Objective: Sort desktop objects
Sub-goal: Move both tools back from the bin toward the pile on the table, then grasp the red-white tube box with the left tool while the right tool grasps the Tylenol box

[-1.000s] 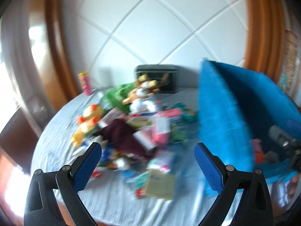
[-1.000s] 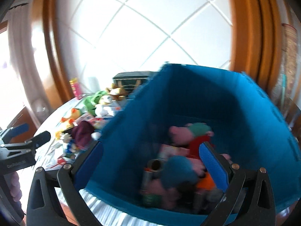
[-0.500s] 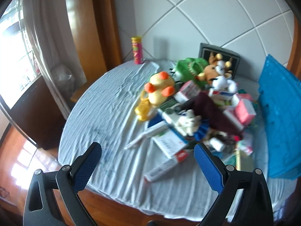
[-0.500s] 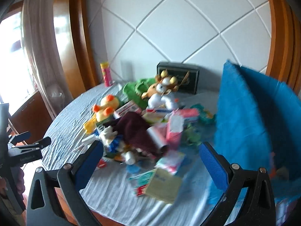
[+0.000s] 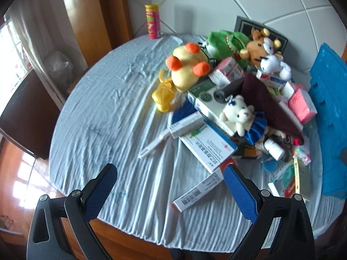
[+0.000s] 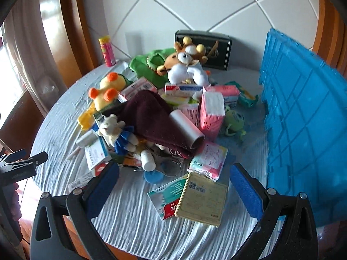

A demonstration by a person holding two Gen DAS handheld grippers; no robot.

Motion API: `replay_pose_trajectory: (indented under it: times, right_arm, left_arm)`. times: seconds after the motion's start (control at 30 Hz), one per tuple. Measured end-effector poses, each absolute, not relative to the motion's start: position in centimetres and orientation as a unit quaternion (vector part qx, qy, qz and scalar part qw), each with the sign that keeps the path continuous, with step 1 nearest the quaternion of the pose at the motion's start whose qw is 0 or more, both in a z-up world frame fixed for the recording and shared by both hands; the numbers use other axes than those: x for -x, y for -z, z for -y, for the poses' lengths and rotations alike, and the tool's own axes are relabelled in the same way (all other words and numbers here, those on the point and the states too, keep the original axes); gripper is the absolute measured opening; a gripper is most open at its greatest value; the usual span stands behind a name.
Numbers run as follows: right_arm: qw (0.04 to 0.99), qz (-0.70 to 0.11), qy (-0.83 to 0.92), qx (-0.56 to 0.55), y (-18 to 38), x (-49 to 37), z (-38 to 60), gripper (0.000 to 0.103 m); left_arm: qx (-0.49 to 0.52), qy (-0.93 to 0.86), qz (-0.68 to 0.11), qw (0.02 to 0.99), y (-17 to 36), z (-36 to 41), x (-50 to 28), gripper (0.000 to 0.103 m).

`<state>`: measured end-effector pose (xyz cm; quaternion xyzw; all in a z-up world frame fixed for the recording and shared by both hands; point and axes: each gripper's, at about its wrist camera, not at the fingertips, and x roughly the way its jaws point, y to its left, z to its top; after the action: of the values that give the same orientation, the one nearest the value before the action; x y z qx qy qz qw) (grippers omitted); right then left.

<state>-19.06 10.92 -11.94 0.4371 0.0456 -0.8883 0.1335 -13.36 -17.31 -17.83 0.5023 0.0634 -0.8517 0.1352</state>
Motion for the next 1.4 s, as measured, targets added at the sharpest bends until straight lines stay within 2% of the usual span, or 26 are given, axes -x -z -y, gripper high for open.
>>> replay_pose_trajectory:
  times: [0.27,0.47,0.83,0.97,1.07,1.2,1.23,1.37,1.4]
  right_arm:
    - [0.107,-0.033,0.862,-0.494,17.7,22.6,-12.4,0.103]
    - [0.077,-0.021,0.843,-0.531,21.5,21.8,-12.4,0.103]
    - [-0.031,0.085,0.836,-0.542,24.4,15.7,-11.6,0.103]
    - [-0.063,0.122,0.821,-0.555,26.6,14.3,-11.3,0.103]
    - [-0.072,0.136,0.821,-0.55,27.6,14.8,-10.7,0.103]
    - [-0.085,0.145,0.827,-0.536,28.3,16.1,-10.0,0.103]
    - [-0.089,0.147,0.829,-0.532,28.5,16.5,-9.8,0.102]
    - [-0.102,0.156,0.835,-0.518,29.3,17.8,-9.1,0.072]
    - [-0.102,0.159,0.838,-0.511,29.3,18.1,-9.0,0.072]
  left_arm:
    - [-0.557,0.824,-0.03,0.096,23.9,16.2,14.6,0.1]
    - [-0.585,0.809,0.002,0.06,27.1,16.2,15.6,0.1]
    - [-0.583,0.809,0.069,-0.029,29.7,15.2,15.9,0.099]
    - [-0.582,0.808,0.078,-0.043,30.3,15.1,16.0,0.088]
    - [-0.581,0.809,0.072,-0.052,30.4,15.1,16.5,0.087]
    - [-0.573,0.815,0.072,-0.057,30.2,14.7,17.3,0.078]
    - [-0.57,0.817,0.073,-0.058,30.2,14.6,17.5,0.076]
    - [-0.568,0.819,0.056,-0.053,30.2,14.8,18.9,0.068]
    - [-0.567,0.82,0.056,-0.053,30.2,14.7,19.1,0.068]
